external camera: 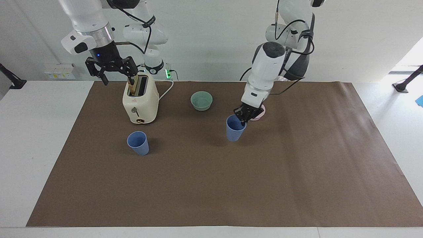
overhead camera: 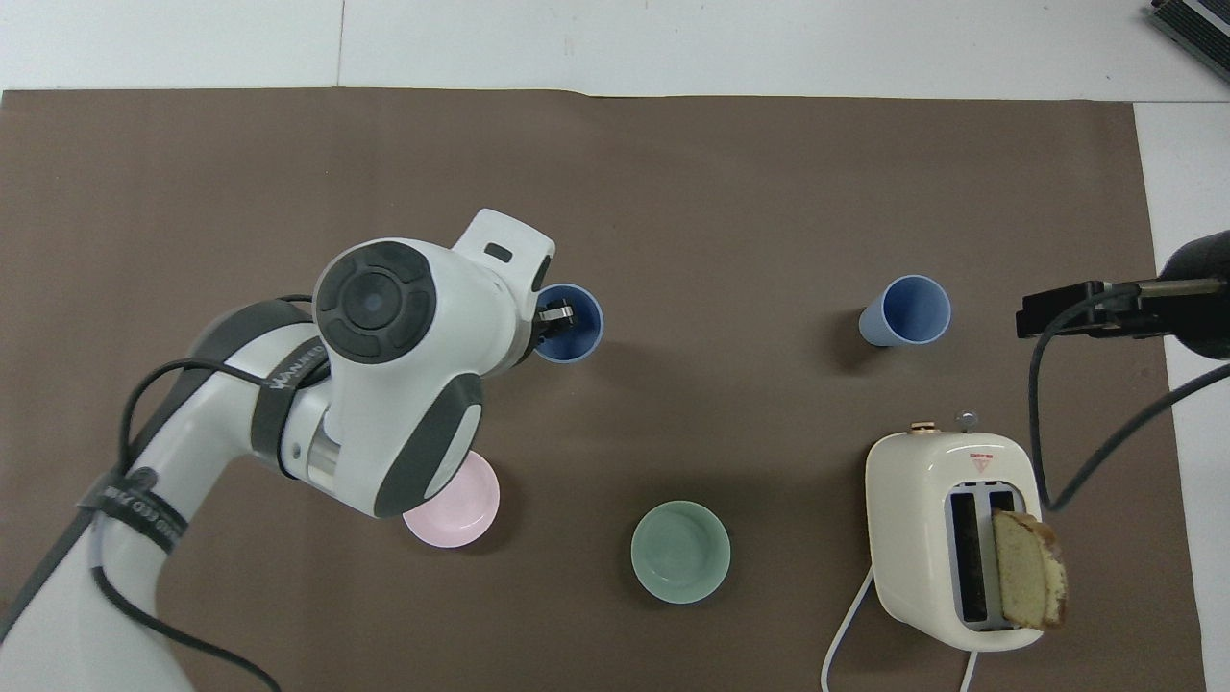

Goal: Stack blue cups with both arms
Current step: 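Carry the blue cup with the left gripper to the table center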

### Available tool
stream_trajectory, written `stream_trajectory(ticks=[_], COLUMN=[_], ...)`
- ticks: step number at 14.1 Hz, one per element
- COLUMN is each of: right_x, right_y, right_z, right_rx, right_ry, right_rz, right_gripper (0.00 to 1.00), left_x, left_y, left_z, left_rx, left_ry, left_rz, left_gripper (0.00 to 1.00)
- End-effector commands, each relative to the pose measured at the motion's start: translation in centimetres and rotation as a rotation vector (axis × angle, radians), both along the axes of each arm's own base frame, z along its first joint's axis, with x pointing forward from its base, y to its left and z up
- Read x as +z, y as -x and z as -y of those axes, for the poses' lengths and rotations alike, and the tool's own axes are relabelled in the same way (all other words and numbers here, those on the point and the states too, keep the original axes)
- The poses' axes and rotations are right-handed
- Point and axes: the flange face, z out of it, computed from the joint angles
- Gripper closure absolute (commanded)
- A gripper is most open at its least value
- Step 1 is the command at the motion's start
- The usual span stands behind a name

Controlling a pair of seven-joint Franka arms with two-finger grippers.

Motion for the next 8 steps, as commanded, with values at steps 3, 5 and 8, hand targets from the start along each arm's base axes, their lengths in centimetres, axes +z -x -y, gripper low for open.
stream_trajectory(ticks=[3,5,8], right_x=[0.2,0.2,0.2], right_y=[0.5,0.5,0.5], right_z=[0.3,0.3,0.3], right_rx=[-0.020,-0.020,-0.020], right_ry=[-0.021,-0.021,-0.021], right_rz=[-0.001,-0.001,-0.001], right_gripper=[0.00,0.00,0.00], left_x=[-3.6,-4.7,-6.9], left_y=[-0.8,-0.5,0.6], left_z=[1.7,2.6,4.6], left_rx=[-0.011,-0.022,-0.037], left_ry=[0.001,0.002,-0.005], left_rz=[0.021,0.020,0.008], left_gripper=[1.00,1.00,1.00])
